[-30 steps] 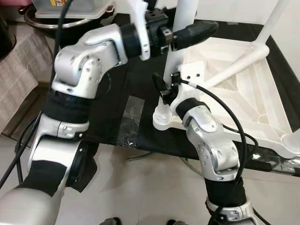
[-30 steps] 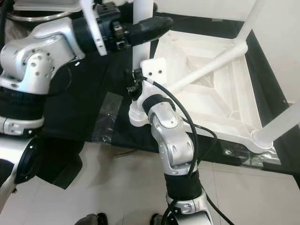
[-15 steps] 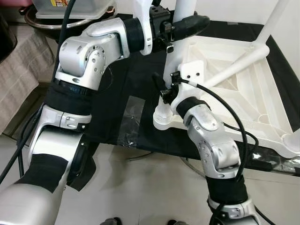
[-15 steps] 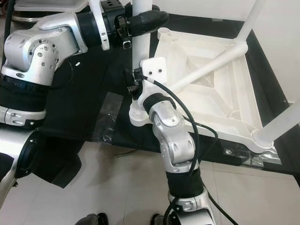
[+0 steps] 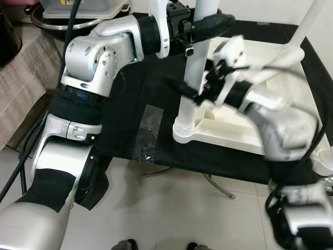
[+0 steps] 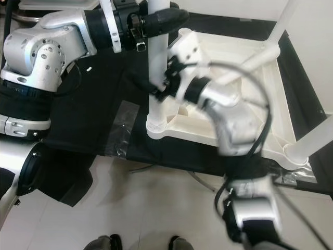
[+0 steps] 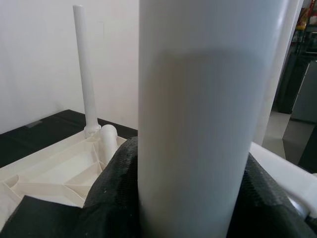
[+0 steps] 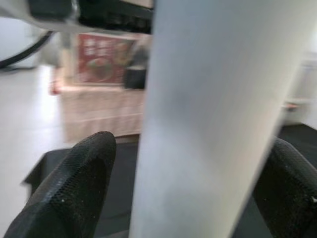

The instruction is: Building children table

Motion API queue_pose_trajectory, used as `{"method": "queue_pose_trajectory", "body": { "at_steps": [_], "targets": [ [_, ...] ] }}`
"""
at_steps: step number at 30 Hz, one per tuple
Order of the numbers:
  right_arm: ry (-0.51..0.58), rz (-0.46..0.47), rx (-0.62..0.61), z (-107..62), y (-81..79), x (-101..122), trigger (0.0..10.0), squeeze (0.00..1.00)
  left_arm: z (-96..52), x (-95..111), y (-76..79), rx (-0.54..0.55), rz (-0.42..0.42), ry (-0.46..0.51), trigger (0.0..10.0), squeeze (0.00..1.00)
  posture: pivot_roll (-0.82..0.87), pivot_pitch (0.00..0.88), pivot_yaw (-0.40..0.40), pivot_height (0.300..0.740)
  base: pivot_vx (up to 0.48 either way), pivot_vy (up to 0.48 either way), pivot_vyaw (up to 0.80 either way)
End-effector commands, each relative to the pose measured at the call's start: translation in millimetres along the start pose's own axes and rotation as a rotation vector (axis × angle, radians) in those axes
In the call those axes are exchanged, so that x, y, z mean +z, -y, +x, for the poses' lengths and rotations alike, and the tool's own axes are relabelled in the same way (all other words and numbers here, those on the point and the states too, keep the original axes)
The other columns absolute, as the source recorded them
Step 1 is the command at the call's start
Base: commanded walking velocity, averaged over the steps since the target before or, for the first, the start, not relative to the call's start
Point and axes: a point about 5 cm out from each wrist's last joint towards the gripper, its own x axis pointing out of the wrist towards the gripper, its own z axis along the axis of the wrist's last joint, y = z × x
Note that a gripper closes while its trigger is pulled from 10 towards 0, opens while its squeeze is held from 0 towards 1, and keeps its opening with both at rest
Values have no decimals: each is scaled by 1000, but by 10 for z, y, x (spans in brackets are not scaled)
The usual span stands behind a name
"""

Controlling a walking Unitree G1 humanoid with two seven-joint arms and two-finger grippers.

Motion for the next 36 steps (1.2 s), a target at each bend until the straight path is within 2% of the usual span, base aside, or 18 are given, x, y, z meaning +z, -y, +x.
{"method": "queue_pose_trajectory", "body": {
  "at_steps": [1, 3, 6, 7, 8, 9, 11, 16, 23, 24, 26, 27, 29, 33, 35, 36],
  "targets": [
    [-4, 5, 91, 14, -1, -44, 10000, 0, 35, -80, 48, -35, -34, -26, 0, 0, -12, 196, 18, 740, 0, 0, 0],
    [9, 32, 136, 22, 42, -49, 10000, 0, 37, -81, 50, -37, -35, -27, 0, 0, -12, 196, 18, 740, 0, 0, 0],
    [10, 56, 140, 40, 97, -71, 10000, 0, 39, -85, 54, -39, -35, -29, 0, 0, -8, 198, 18, 740, 0, 0, 0],
    [18, 72, 157, 49, 113, -78, 5294, 0, 41, -85, 57, -42, -36, -30, 0, 0, -6, 199, 18, 740, 0, 0, 0],
    [18, 72, 157, 49, 113, -78, 5294, 0, 41, -85, 57, -42, -36, -30, 0, 0, -6, 199, 18, 740, 0, 0, 0],
    [27, 95, 178, 60, 115, -88, 0, 0, 43, -86, 61, -44, -36, -30, 0, 0, -3, 200, 18, 740, 0, 0, 0],
    [42, 126, 239, 85, 118, -120, 0, 0, 49, -84, 71, -48, -36, -31, 0, 0, 1, 202, 18, 740, 0, 0, 0],
    [46, 133, 314, 109, 97, -174, 0, 0, 62, -79, 87, -55, -33, -33, 0, 0, 2, 200, 17, 740, 0, 0, 0],
    [47, 127, 312, 93, 106, -197, 0, 0, 82, -78, 105, -67, -9, -32, 0, 0, -5, 194, 23, 740, 0, 0, 0],
    [49, 125, 294, 88, 114, -203, 0, 0, 90, -83, 118, -78, -2, -35, 4588, 1000, -7, 191, 24, 740, 0, 0, 0],
    [49, 125, 294, 88, 114, -203, 0, 0, 90, -83, 118, -78, -2, -35, 4588, 1000, -7, 191, 24, 740, 0, 0, 0],
    [46, 123, 239, 74, 120, -245, 0, 0, 102, -79, 151, -98, -13, -25, 10000, 1000, -10, 191, 28, 740, 0, 0, 0],
    [46, 123, 239, 74, 120, -245, 0, 0, 102, -79, 151, -98, -13, -25, 10000, 1000, -10, 191, 28, 740, 0, 0, 0],
    [39, 147, 141, 44, 78, -346, 0, 0, 69, -46, 111, -66, -22, -4, 10000, 1000, -13, 194, 28, 740, 0, 0, 0],
    [31, 176, 29, 16, -16, -450, 0, 0, -38, 13, 47, -25, -37, 24, 10000, 1000, -15, 198, 26, 740, 0, 0, 0],
    [31, 176, 29, 16, -16, -450, 0, 0, -38, 13, 47, -25, -37, 24, 10000, 1000, -15, 198, 26, 740, 0, 0, 0]
  ]
}}
